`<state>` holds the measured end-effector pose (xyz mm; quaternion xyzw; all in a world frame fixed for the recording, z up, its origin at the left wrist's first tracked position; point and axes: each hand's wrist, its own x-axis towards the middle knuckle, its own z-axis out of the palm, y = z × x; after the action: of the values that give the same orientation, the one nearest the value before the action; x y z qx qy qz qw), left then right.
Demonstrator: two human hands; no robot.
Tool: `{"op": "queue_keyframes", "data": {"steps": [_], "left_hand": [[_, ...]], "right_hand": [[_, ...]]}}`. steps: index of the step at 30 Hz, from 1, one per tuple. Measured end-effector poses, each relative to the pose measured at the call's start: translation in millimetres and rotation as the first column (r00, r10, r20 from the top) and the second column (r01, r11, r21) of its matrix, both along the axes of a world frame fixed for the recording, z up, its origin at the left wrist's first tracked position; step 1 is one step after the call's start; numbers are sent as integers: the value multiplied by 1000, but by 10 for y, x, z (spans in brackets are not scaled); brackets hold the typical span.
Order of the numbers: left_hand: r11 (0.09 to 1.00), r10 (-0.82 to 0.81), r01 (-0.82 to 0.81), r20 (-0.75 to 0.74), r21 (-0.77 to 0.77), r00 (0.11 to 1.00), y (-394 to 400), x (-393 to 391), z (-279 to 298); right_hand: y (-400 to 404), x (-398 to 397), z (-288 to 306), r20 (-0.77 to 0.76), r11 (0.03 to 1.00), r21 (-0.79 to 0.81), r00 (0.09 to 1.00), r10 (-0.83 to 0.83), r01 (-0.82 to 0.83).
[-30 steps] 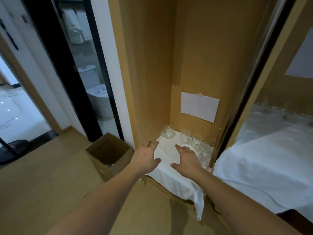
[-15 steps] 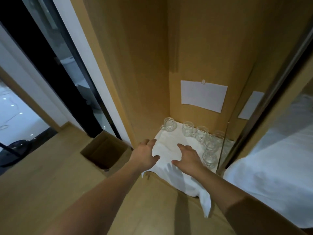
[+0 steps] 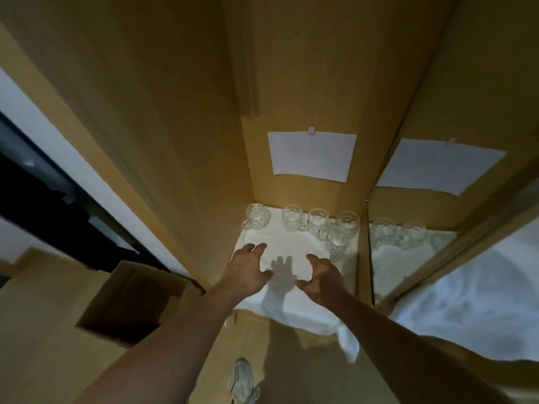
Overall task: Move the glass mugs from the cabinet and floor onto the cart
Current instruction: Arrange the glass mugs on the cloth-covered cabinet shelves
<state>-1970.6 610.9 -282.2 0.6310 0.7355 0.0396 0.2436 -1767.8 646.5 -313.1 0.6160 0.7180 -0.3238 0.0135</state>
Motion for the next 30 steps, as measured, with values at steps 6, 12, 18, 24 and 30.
{"op": "queue_keyframes", "data": {"steps": [6, 12, 18, 24, 30], "left_hand": [[995, -102, 102, 19, -2, 995, 581, -366, -46], [964, -256, 259, 70, -52, 964, 925, -442, -262], [934, -311, 332, 159, -130, 937, 1146, -327, -498], [927, -296, 335, 221, -170, 929, 1469, -127, -736], [922, -239, 298, 242, -247, 941, 1722, 87, -1081]], "right_hand": [[151, -223, -73, 15, 978, -17, 978, -206, 206], [66, -290, -236, 29, 912, -70, 915, -403, 404], [8, -184, -438, 74, 836, -143, 848, -525, 530], [234, -55, -654, 66, 764, -182, 783, -618, 619], [510, 42, -1023, 86, 645, -297, 692, -717, 704]]}}
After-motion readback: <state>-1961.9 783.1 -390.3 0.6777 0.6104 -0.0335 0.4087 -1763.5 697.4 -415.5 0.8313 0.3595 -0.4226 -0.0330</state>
